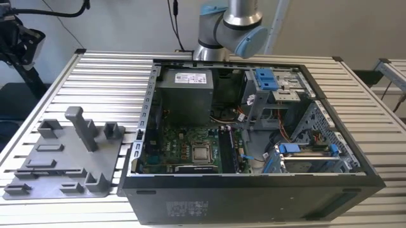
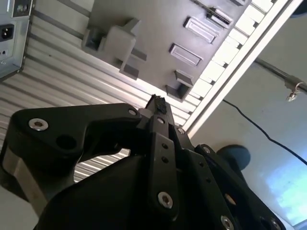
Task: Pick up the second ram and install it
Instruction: 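Reach for the second ram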
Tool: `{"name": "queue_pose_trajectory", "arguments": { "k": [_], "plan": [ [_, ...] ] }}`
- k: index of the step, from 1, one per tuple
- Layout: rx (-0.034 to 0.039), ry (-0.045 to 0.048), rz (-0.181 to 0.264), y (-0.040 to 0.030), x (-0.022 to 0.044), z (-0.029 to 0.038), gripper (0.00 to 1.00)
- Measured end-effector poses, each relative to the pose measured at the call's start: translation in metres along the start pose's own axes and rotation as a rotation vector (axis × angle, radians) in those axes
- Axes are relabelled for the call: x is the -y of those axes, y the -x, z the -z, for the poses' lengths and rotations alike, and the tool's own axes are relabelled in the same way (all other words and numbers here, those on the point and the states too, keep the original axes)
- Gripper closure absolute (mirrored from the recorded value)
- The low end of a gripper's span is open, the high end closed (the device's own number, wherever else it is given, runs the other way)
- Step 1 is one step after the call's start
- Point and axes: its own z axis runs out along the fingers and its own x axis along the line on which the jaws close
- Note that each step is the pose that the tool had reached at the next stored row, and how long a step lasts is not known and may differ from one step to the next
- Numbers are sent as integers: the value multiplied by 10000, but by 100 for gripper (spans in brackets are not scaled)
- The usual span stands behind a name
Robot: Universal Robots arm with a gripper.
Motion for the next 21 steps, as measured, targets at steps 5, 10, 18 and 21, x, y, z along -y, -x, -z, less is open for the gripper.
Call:
{"name": "queue_pose_trajectory", "arguments": {
  "k": [5, 10, 18, 21],
  "plan": [
    [-1, -1, -4, 2, 68, 2, 89],
    [-4, -1, -3, 3, 112, -2, 89],
    [-8, -1, -5, 6, 165, -7, 89],
    [-10, -1, -5, 6, 174, -10, 89]
  ]
}}
